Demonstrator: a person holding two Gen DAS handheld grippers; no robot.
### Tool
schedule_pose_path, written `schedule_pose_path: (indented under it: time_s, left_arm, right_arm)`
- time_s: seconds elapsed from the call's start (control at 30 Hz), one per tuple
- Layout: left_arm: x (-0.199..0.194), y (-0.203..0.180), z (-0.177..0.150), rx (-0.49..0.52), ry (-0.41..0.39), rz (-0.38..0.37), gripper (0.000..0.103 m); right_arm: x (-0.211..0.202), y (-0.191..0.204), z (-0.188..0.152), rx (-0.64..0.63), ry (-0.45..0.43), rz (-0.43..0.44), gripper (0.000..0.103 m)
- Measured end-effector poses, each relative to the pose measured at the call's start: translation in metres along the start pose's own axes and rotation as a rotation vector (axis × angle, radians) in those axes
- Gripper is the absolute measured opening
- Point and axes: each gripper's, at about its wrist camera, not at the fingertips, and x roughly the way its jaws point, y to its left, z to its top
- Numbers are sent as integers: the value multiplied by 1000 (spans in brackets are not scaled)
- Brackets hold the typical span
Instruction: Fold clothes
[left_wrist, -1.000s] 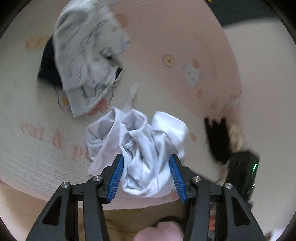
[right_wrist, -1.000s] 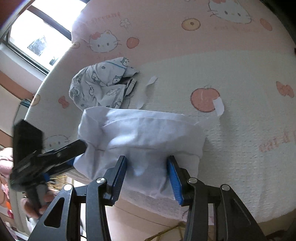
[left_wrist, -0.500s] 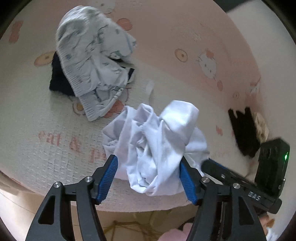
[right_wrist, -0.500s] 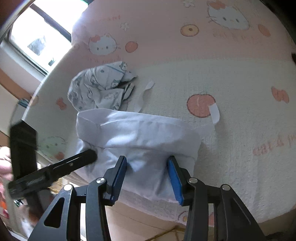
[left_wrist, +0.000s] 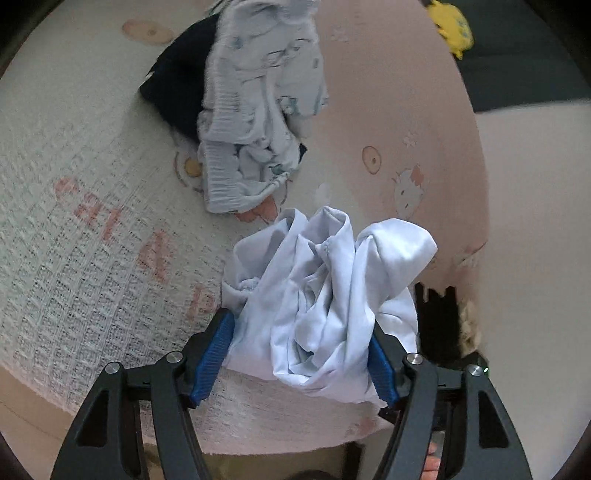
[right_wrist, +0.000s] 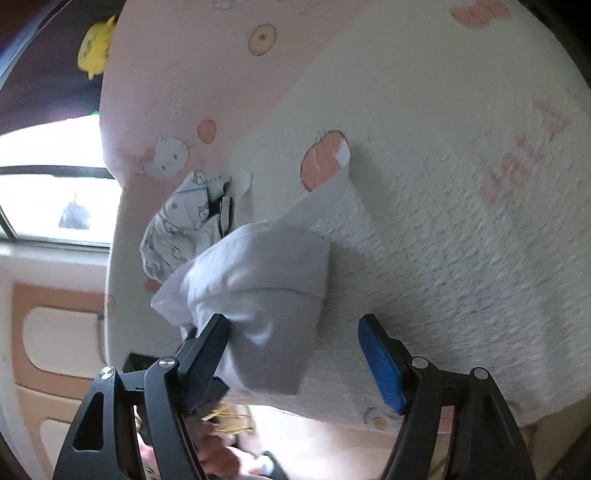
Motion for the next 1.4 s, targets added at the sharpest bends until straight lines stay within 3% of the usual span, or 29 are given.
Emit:
schedule_pose_path:
  time_s: [0.27, 0.47, 0.67, 0.83, 1.0, 1.17, 1.27, 1.4]
  left_arm:
    - [1, -1, -6, -87, -67, -6, 68]
    - [7, -2, -3, -134, -59, -31, 67]
    - [10, -6, 3, -123, -10, -16, 68]
    - [8, -8, 12, -142, 62, 59, 76]
    - [4, -20, 9, -91, 41, 152, 80]
    - [2, -41, 8, 65, -2, 283, 89]
    - [4, -22, 14, 17, -23, 220, 101]
    - [4, -17, 13, -47, -42, 147, 102]
  right_arm:
    - [8, -5, -1, 102, -47, 84, 76]
    - [30, 7, 2, 131, -6, 122, 78]
    - [33, 9, 5, 121, -3, 95, 61]
    - [33, 15, 8, 84, 15, 61, 60]
    - [33, 15, 10, 55, 44, 54, 60]
    - [32, 18, 6, 26, 42, 39, 60]
    - [31, 16, 4, 45, 43, 50, 60]
    - [30, 13, 1, 73, 32, 66, 62]
